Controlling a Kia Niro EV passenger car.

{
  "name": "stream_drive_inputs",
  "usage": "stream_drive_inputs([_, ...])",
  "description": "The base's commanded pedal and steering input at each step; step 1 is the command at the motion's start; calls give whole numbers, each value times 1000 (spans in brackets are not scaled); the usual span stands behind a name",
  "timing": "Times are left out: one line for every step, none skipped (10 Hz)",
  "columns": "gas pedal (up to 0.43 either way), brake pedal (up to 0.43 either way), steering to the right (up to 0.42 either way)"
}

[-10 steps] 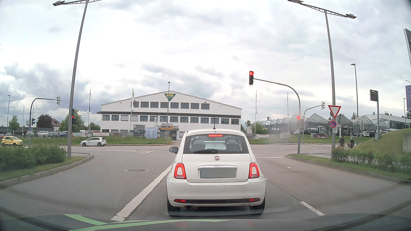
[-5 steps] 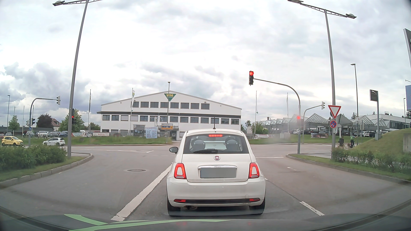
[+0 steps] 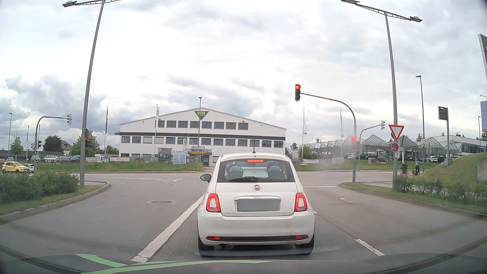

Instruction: Follow the waypoints while adhering to traffic rules and regulations

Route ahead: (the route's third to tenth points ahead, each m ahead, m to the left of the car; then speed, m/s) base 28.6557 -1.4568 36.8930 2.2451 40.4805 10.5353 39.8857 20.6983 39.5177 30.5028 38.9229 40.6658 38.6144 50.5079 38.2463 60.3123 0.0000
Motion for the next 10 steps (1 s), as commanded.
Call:
stream_drive_inputs([0, 348, -1])
stream_drive_inputs([0, 348, -1])
stream_drive_inputs([0, 348, -1])
stream_drive_inputs([0, 348, -1])
stream_drive_inputs([0, 348, -1])
stream_drive_inputs([0, 348, -1])
stream_drive_inputs([0, 348, -1])
stream_drive_inputs([0, 348, -1])
stream_drive_inputs([0, 348, -1])
stream_drive_inputs([0, 348, -1])
